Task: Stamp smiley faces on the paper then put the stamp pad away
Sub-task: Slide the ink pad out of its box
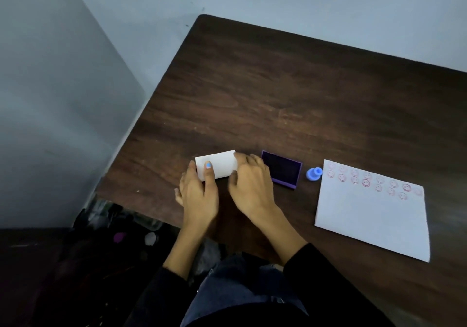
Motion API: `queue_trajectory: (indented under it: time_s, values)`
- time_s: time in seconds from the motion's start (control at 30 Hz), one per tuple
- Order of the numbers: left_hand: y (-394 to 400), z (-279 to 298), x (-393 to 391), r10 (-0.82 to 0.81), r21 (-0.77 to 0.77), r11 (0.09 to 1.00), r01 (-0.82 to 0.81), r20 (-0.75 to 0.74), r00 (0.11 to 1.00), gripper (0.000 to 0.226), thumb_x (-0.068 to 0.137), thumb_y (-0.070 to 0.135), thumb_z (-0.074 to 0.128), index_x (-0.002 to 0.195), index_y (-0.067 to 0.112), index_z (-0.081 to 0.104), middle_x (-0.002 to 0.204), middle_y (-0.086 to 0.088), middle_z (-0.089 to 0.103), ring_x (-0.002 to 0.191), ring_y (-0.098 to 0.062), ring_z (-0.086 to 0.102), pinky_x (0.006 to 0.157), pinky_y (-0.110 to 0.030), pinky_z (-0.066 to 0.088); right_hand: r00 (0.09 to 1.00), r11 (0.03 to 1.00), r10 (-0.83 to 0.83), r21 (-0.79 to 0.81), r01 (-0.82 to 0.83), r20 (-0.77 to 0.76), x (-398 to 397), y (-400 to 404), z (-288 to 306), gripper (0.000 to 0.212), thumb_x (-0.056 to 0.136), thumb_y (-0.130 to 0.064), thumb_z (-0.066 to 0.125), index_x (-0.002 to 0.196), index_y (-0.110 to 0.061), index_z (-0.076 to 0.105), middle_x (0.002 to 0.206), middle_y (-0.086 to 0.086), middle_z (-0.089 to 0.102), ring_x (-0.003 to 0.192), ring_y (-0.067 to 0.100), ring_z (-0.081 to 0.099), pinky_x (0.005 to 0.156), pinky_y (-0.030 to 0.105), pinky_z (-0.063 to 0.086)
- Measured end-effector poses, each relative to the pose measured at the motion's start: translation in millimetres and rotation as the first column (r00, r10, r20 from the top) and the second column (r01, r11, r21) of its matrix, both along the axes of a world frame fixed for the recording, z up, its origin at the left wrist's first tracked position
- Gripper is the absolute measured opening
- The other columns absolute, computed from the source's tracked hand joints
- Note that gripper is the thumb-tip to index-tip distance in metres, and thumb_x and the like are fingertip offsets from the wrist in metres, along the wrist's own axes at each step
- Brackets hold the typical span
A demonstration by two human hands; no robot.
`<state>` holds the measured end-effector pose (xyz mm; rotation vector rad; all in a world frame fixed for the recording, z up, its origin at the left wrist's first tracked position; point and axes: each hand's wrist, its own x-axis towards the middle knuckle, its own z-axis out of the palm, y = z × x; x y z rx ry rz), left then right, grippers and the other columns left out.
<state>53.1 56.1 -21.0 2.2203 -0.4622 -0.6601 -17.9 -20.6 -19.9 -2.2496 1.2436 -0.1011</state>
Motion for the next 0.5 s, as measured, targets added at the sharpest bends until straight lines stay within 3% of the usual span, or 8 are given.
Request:
queue_trajectory:
  time_s: [0.1, 0.2, 0.27, 0.37, 0.5]
  values:
    - [-9.5, 2.0, -11.1, -0.059, -0.061, 0.996, 0.064, 0.080, 0.995, 0.054, 0.097, 0.034, 0.043, 0.142, 0.006, 0.034, 0.149, -0.014, 0.039, 0.141, -0.028, 0.029, 0.117, -0.050, 0.020, 0.982, 0.985, -0.140, -0.080, 0.151, 0.129, -21.5, -19.4, 9.6, 0.047, 0.088, -0.017, 0.053, 0.133, -0.013, 0.043, 0.141, 0.010, 0.046, 0.133, 0.025, 0.035, 0.110, 0.038, 0.031]
    - [-29.1, 1.8, -31.2, -0.247, -0.075, 0.962, 0.263, 0.177, 0.953, 0.051, 0.092, 0.033, 0.054, 0.135, 0.006, 0.046, 0.145, -0.015, 0.044, 0.140, -0.029, 0.032, 0.115, -0.051, 0.023, 0.911, 0.912, -0.324, -0.173, 0.372, 0.255, -56.9, -42.7, 17.2, 0.043, 0.086, -0.022, 0.060, 0.127, -0.018, 0.050, 0.136, 0.006, 0.052, 0.129, 0.022, 0.041, 0.104, 0.035, 0.038]
    - [-45.2, -1.1, -47.8, -0.399, -0.027, 0.910, 0.415, 0.223, 0.890, 0.051, 0.087, 0.033, 0.061, 0.131, 0.010, 0.051, 0.147, -0.013, 0.042, 0.142, -0.030, 0.026, 0.117, -0.050, 0.017, 0.877, 0.871, -0.418, -0.169, 0.461, 0.236, -82.3, -54.5, 16.9, 0.043, 0.083, -0.024, 0.065, 0.124, -0.019, 0.052, 0.130, 0.005, 0.056, 0.124, 0.022, 0.045, 0.094, 0.035, 0.044]
    - [-66.6, -6.3, -73.6, -0.577, 0.033, 0.807, 0.590, 0.263, 0.774, 0.054, 0.082, 0.031, 0.067, 0.131, 0.015, 0.052, 0.150, -0.007, 0.038, 0.145, -0.025, 0.018, 0.118, -0.043, 0.004, 0.860, 0.861, -0.502, -0.044, 0.507, 0.093, -114.8, -63.1, 8.9, 0.046, 0.076, -0.025, 0.074, 0.118, -0.019, 0.056, 0.122, 0.007, 0.059, 0.113, 0.025, 0.052, 0.082, 0.033, 0.047]
    - [-81.2, -11.5, -93.5, -0.696, 0.104, 0.700, 0.706, 0.318, 0.643, 0.056, 0.078, 0.029, 0.070, 0.130, 0.014, 0.053, 0.142, -0.005, 0.049, 0.137, -0.021, 0.036, 0.117, -0.039, 0.008, 0.875, 0.885, -0.465, 0.058, 0.462, 0.133, -128.9, -63.3, -1.7, 0.017, 0.076, -0.015, 0.070, 0.092, -0.017, 0.065, 0.099, 0.006, 0.068, 0.093, 0.025, 0.061, 0.074, 0.033, 0.049]
